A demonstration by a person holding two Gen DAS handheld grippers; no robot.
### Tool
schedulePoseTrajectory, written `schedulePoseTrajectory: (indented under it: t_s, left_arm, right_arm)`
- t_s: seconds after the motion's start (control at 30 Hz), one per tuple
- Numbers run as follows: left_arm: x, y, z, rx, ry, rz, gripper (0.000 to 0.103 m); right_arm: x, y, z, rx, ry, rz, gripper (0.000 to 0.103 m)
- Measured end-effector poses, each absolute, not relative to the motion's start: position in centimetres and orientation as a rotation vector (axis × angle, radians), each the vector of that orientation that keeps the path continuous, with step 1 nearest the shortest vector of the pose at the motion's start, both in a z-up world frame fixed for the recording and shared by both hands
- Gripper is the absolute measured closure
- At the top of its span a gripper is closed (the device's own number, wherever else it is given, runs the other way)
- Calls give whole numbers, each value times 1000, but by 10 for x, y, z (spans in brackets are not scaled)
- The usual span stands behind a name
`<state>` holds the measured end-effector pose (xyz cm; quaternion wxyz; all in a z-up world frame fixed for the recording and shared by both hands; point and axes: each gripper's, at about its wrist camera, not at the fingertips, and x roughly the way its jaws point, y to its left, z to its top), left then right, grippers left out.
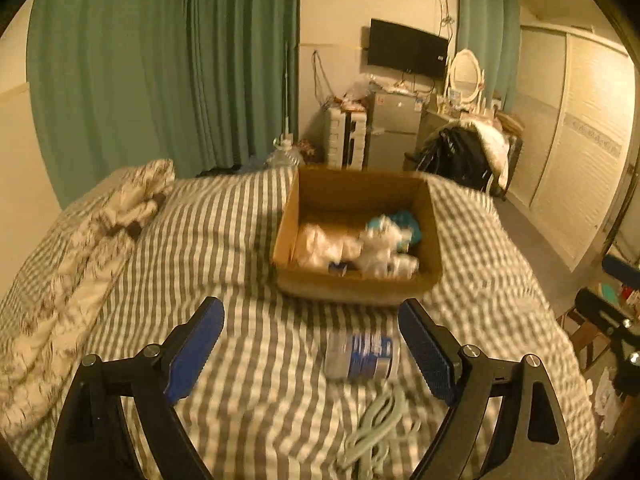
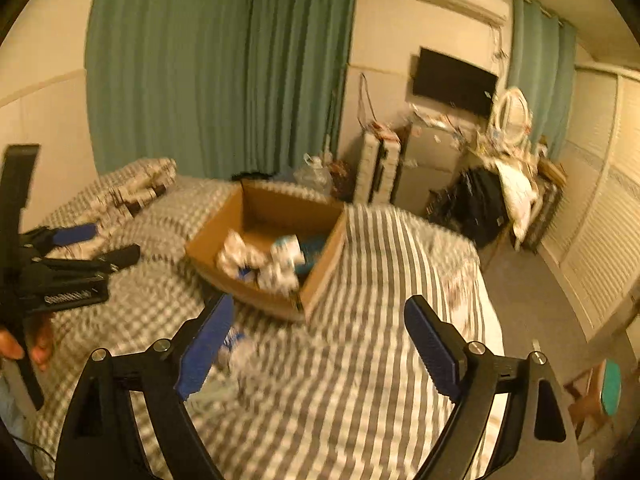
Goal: Organize objects
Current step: 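Grasp the pale green folding hanger with the left tool and lift it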
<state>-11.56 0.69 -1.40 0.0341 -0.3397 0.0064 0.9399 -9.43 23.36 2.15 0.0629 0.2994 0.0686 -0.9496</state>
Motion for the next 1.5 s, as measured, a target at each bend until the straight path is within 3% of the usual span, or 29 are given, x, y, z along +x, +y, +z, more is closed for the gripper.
schedulePoseTrajectory:
  t_s: [0.33, 0.4, 0.47, 0.57, 1.1, 1.3, 1.37, 1.43, 1.5]
  left_arm:
    - [-99, 42, -115, -1271, 169, 2761, 12]
    - [-97, 53, -130, -1303, 219, 2707, 15]
    - [-97, 62, -143, -1337, 281, 2663, 26]
    - [-100, 71, -162, -1398, 336, 2590, 31]
    - [-86, 83, -171, -1460, 352, 2411, 31]
    - [-121, 81, -180, -1508, 261, 2412, 47]
    - [-128, 82, -184, -1528, 264, 2410, 69]
    - [-128, 82, -185, -1531, 258, 2398, 82]
    - [-122, 79, -179, -1499, 253, 2421, 85]
  right_arm:
    - [-94, 236, -79, 1205, 83, -2765, 16]
    - [-94, 232, -83, 1203, 85, -2756, 16]
    - [-95, 231, -86, 1203, 77, -2744, 16]
    - [-97, 229, -93, 1223, 68, -2728, 16]
    - [-105, 238, -106, 1303, 5, -2727, 16]
    - [-103, 235, -107, 1308, 14, -2727, 16]
    - [-103, 235, -107, 1314, 15, -2730, 16]
    - [-101, 235, -107, 1317, 16, -2732, 16]
    - [-99, 236, -105, 1315, 18, -2736, 16]
